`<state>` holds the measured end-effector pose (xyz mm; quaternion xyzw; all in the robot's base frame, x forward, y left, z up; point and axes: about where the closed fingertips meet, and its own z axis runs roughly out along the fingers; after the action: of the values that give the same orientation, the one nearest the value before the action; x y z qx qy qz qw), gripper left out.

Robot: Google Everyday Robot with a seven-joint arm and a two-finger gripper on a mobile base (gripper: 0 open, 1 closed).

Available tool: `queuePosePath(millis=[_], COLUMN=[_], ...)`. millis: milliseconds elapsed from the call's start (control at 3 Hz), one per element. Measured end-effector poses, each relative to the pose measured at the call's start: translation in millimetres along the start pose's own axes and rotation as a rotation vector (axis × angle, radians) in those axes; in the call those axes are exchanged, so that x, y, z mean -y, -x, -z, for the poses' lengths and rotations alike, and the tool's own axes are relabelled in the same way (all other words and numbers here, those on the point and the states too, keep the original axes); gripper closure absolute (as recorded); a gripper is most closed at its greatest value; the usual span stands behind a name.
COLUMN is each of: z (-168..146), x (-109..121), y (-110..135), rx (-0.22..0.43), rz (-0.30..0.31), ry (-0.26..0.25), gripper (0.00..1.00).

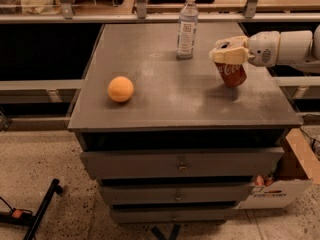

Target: Place coke can upright

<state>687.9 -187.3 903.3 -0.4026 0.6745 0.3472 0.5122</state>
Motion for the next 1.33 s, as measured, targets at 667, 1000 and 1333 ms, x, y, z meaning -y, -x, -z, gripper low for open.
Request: queuePosePath(millis=[667,1000,1333], z=[9.1,17.9,25.4], x=[1.4,-3.7,-5.5], y=[36.6,60.1,61.4], rx=[0.031,0.079,0.175], rz=[-0.020,-0.047,-0.099], ry=[-0.019,-0.027,-0.010], gripper=[1.00,1.00,1.00])
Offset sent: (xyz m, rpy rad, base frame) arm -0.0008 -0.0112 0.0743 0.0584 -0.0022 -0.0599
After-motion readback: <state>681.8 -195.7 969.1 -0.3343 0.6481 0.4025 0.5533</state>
